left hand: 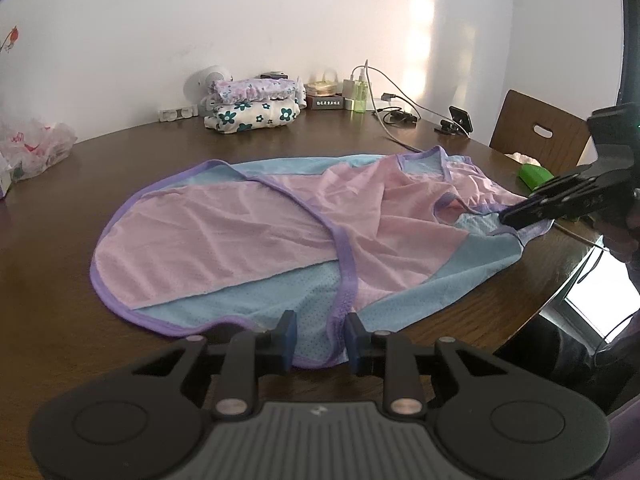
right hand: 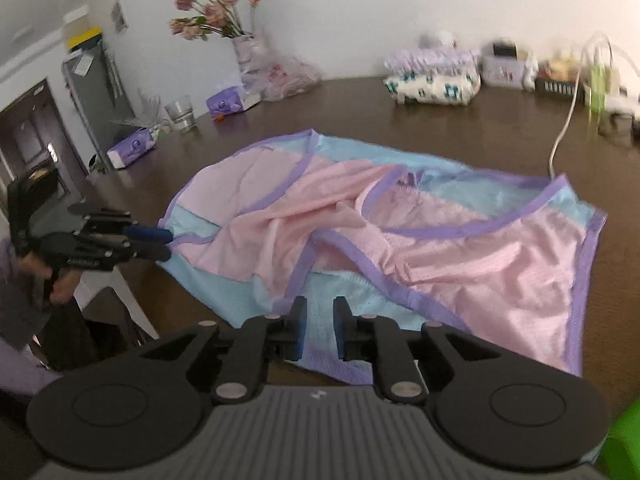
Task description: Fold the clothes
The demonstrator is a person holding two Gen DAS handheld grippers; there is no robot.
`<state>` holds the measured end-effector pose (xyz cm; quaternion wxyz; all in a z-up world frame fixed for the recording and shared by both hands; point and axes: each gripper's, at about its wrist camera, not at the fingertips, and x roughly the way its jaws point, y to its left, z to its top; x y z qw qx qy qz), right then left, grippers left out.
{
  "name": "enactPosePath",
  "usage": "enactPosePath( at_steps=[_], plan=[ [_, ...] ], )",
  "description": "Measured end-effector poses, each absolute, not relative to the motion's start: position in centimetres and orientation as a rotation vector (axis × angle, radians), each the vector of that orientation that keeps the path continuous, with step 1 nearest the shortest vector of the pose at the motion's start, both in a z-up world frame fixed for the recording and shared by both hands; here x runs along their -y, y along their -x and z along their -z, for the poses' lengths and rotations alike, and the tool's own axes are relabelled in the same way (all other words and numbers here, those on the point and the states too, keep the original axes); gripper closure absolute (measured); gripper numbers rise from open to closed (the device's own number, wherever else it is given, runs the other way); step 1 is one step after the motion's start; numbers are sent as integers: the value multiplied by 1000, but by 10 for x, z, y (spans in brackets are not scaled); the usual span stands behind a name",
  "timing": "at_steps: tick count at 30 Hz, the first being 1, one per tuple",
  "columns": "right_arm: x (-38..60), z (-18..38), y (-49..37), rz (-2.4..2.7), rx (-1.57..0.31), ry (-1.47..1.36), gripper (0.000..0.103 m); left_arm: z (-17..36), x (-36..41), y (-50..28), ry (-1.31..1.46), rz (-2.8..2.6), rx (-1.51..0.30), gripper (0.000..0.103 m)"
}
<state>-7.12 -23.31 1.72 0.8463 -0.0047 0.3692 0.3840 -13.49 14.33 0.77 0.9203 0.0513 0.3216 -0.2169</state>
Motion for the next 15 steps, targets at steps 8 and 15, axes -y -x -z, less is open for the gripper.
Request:
enactPosePath(
  at_steps=[8,15],
  plan=[
    [239,-11,92,-699,-733,56,103,-14,-142,136,-117,424,-662,80],
    [252,-19,86,-765,-740,-105,85,-37,-155,139,15,478,-594,76]
  ],
)
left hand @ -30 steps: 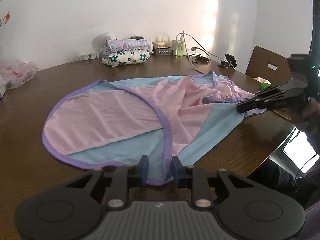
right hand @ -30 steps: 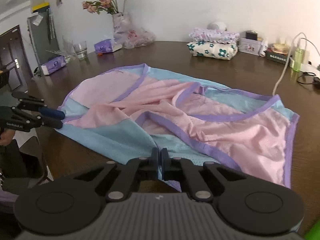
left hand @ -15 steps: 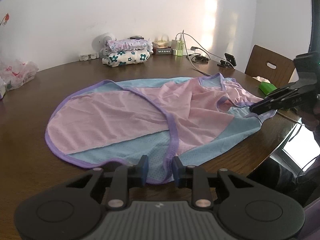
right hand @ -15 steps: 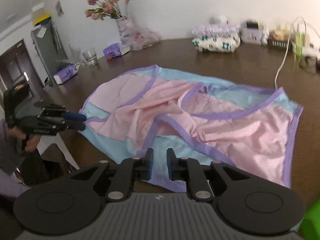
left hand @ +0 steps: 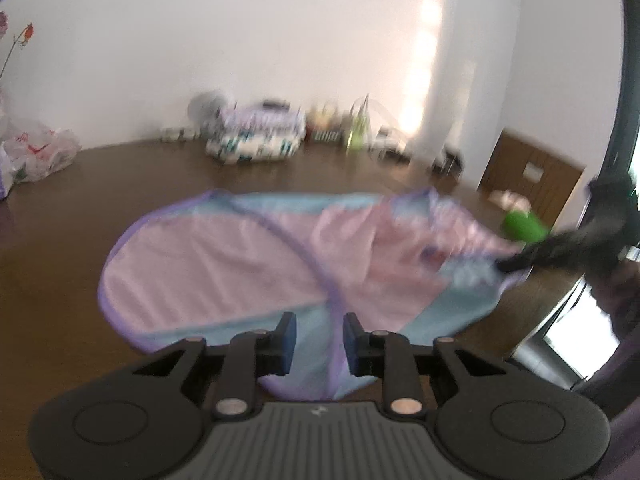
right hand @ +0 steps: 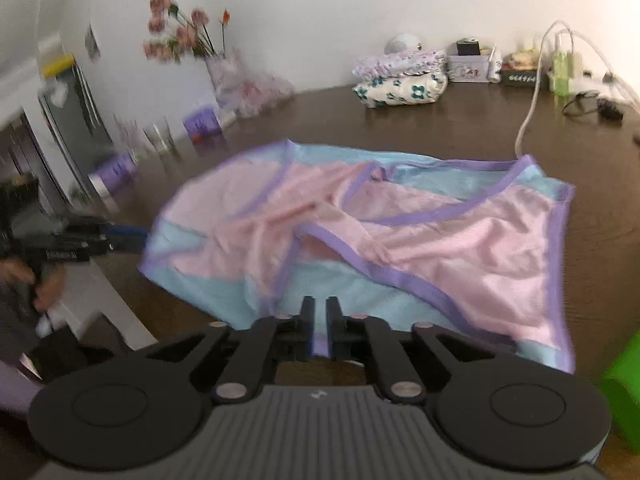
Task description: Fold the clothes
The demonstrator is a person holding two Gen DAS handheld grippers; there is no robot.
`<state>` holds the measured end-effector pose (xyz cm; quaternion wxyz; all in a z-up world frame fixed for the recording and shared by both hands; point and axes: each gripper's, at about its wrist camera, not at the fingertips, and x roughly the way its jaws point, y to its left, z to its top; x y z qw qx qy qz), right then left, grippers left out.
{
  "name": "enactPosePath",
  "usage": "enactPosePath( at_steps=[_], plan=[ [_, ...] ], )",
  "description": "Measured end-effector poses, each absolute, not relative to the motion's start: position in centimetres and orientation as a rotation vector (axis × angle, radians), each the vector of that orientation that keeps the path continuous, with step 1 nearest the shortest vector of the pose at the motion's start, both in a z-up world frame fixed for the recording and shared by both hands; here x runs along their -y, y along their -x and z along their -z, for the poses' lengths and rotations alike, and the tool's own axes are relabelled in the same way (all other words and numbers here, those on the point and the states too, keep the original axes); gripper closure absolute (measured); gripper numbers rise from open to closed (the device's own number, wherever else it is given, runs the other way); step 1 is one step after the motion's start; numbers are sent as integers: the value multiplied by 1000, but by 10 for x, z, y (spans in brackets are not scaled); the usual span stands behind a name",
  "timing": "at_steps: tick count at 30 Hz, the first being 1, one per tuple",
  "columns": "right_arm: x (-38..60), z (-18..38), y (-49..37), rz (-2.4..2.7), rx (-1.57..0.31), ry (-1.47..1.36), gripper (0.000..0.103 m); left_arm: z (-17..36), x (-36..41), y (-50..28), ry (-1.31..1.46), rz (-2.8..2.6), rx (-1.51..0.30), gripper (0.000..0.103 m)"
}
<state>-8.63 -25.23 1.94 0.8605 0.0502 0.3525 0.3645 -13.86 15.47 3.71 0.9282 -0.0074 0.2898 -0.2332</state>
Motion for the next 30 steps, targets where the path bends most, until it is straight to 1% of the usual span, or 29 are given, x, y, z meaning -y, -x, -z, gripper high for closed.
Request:
enactPosePath(
  at_steps=[1,2,3,5,6,7,8,10,12,14,15,17,18,19,21,23,26,27,30],
  plan=[
    [245,-18,83,-773,-733,-105,77,-38,-153,137,33,486,-585,73],
    [238,-17,81,-779,-727,-99,74,-36,-148,133,28,488,-597,73],
    [231,-15,79,-786,-732,-94,72,-32,-142,129,12,494,-614,73],
    [220,-10,74,-803,-753,-85,72,-21,-133,125,-20,500,-646,73],
    [216,-7,73,-804,-768,-79,80,-16,-130,123,-28,499,-661,73],
    [214,-5,74,-797,-770,-70,96,-13,-129,123,-29,495,-663,73],
    [213,-6,76,-792,-768,-60,98,-10,-128,124,-30,490,-665,74],
    [215,-11,84,-777,-748,-45,100,-7,-126,124,-39,480,-671,74],
    [224,-22,95,-703,-689,-32,100,-8,-125,125,-58,470,-677,74],
    [229,-25,97,-693,-714,-24,100,-8,-125,125,-76,467,-677,74],
    [230,-23,96,-706,-745,-25,98,-8,-125,124,-82,466,-678,74],
    [228,-24,98,-715,-735,-12,90,-9,-126,122,-80,459,-682,73],
    [227,-26,96,-702,-710,-15,75,-12,-125,122,-74,450,-672,73],
    [226,-29,93,-685,-687,-20,66,-15,-124,121,-69,442,-663,72],
    [222,-33,85,-642,-643,-11,66,-21,-120,120,-55,431,-638,68],
    [210,-31,76,-594,-608,75,66,-26,-111,120,-49,435,-603,61],
    [193,-22,67,-532,-586,225,67,-25,-99,117,-55,470,-585,58],
    [187,-19,66,-526,-584,275,70,-22,-97,115,-48,478,-595,58],
    [178,-13,64,-487,-578,313,102,-8,-93,108,-36,471,-645,59]
  ],
)
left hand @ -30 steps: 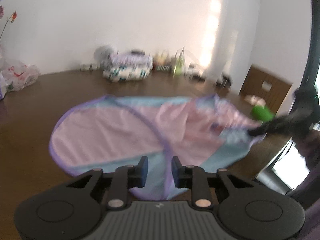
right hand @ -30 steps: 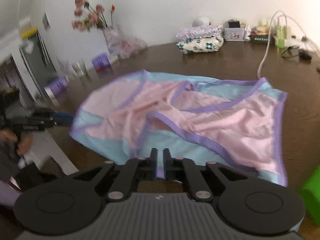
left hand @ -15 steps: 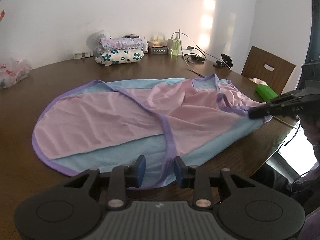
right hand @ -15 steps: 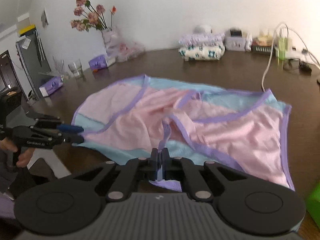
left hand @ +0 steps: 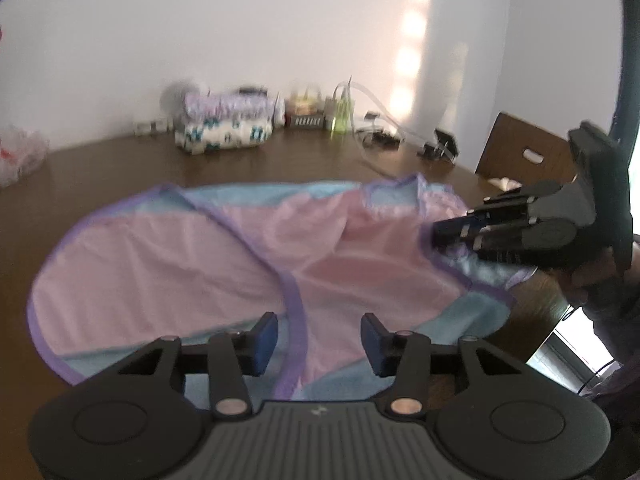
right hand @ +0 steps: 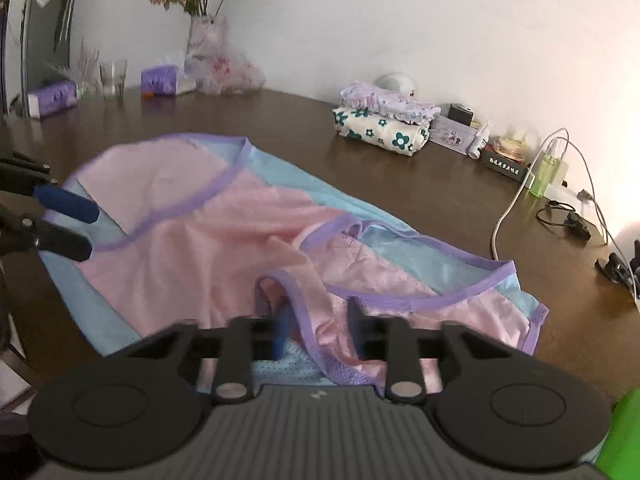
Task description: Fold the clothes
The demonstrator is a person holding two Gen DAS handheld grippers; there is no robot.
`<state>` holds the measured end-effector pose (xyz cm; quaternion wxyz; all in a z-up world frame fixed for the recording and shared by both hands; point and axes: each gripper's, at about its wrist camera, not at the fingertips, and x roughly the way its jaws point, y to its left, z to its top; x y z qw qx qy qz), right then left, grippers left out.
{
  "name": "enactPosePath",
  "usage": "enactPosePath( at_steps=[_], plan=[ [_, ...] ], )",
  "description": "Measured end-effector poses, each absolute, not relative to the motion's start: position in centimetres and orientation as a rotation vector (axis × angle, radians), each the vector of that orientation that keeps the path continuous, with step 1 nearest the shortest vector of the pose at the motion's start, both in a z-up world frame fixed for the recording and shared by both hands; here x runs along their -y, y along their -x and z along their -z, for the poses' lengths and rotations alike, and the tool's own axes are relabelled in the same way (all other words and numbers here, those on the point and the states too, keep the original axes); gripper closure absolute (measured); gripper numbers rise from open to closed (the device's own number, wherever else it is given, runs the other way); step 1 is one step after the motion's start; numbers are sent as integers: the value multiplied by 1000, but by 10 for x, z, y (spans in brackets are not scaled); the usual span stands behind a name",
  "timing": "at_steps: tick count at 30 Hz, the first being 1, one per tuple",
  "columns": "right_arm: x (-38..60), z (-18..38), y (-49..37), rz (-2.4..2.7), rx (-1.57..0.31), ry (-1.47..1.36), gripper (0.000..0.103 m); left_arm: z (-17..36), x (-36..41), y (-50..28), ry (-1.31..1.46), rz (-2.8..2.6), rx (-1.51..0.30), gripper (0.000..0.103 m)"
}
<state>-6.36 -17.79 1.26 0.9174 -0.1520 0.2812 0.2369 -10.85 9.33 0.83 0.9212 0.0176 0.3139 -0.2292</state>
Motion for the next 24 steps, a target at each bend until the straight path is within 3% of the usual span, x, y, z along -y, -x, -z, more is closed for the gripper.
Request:
enactPosePath(
  at_steps=[3,6,8,11,14,19,24],
  plan=[
    [193,-31,75,-343,-442,230,102,-4,-92,109,-51,449,-646,59],
    [206,-35,81,-304,-438,251,101,-9,-92,107,-34,452,-673,59],
    [210,-28,82,-293,-467,282,96,-19,-92,106,10,454,-669,59],
    [224,-33,78,-412,-553,156,70,-43,-72,106,59,524,-604,49],
    [241,-47,74,-493,-565,20,67,-52,-27,94,79,594,-583,38],
    [270,-61,73,-413,-531,-87,65,-38,49,70,-23,596,-686,40],
    [275,-47,64,-384,-562,-116,61,-28,91,67,-153,539,-682,56]
  ],
)
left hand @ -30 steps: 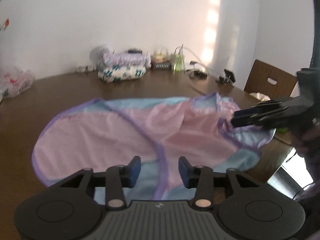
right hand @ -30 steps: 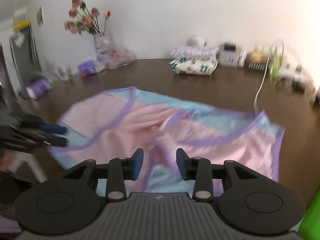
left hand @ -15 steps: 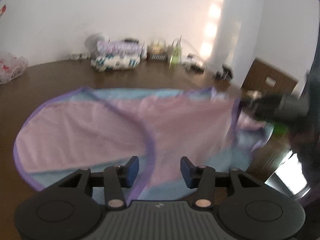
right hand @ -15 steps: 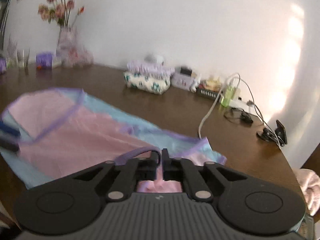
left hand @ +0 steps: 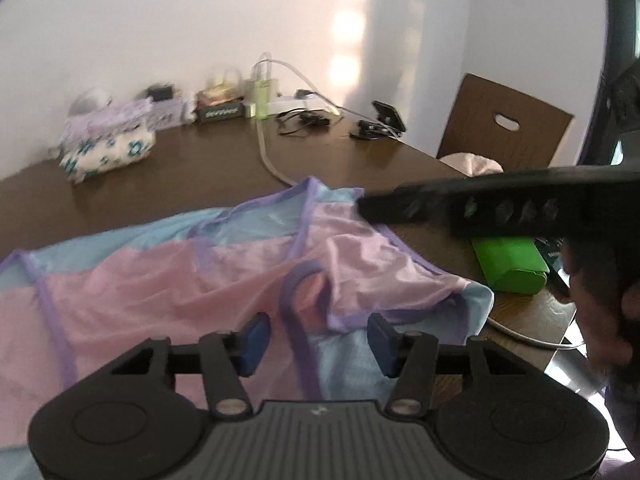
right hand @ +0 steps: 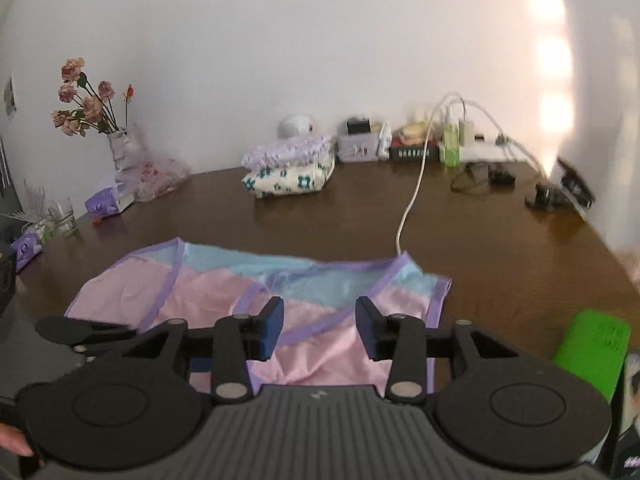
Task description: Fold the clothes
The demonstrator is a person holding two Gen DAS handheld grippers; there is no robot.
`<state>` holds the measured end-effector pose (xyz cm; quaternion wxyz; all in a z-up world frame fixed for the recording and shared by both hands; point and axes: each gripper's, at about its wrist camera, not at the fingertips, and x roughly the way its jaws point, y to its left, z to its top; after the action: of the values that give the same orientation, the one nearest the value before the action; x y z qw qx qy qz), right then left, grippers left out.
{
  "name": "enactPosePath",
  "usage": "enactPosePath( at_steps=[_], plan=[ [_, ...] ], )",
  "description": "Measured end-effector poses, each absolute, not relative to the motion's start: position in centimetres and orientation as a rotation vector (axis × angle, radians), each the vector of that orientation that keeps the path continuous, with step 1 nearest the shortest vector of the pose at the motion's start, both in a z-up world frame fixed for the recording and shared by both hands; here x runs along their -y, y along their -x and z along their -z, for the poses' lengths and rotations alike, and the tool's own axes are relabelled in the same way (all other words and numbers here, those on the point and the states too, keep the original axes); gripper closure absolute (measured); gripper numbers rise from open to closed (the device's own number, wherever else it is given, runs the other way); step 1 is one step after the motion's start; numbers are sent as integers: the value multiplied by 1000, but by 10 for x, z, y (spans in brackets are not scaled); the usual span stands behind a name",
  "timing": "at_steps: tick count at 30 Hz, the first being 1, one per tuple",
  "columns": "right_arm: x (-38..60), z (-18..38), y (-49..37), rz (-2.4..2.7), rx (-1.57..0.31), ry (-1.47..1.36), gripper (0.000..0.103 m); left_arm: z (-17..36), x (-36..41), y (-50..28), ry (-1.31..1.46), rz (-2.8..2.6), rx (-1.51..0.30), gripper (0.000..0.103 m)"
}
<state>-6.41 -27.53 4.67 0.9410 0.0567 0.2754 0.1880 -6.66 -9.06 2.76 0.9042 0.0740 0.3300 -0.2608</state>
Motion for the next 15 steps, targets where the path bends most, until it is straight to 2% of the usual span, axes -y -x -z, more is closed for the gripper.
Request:
enactPosePath(
  at_steps=[2,15],
  plan=[
    [275,-39,62,-396,-577,-131,61,-23,97,66,-196,502,-676,98],
    [271,-31,36,-377,-599,-126,58,-10,53,84,2,373,-649,97]
  ],
)
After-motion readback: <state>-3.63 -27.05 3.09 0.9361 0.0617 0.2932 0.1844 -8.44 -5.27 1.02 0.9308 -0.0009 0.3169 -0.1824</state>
